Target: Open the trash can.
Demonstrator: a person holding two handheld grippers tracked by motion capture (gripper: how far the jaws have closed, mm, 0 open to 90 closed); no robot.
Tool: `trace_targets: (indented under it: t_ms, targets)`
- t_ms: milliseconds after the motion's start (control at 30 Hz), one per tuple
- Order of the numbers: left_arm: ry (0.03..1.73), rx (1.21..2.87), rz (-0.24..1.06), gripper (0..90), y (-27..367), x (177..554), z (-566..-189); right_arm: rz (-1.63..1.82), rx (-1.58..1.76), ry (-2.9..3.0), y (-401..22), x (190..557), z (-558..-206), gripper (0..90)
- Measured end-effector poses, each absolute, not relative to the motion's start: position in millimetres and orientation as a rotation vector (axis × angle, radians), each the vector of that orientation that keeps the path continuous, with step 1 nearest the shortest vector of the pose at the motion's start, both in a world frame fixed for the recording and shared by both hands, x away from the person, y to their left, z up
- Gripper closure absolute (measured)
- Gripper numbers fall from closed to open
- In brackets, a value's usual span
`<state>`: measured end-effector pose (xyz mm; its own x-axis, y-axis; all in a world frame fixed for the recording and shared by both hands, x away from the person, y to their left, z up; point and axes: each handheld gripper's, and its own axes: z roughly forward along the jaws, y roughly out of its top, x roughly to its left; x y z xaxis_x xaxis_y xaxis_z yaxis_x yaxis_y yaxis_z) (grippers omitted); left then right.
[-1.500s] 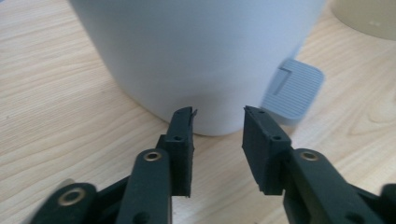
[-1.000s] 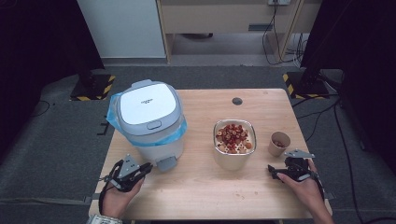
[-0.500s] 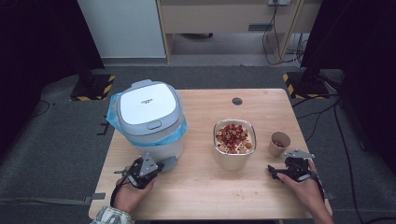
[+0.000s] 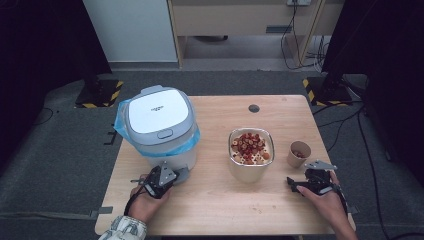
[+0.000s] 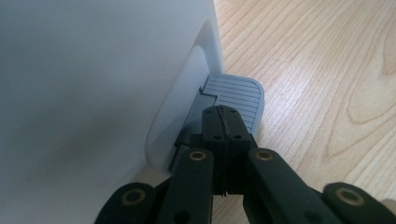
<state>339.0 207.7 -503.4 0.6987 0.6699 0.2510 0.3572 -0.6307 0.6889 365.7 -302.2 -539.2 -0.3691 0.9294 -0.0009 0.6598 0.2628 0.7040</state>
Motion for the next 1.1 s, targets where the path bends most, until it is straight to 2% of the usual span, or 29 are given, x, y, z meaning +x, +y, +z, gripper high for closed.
trace_targets:
  t_ms: [1100]
  targets:
    - [0.812, 2.307, 0.625, 89.7, 206.6, 341.9, -510.8, 0.878, 1.431, 2.134, -303.2, 366.0, -538.5, 2.3]
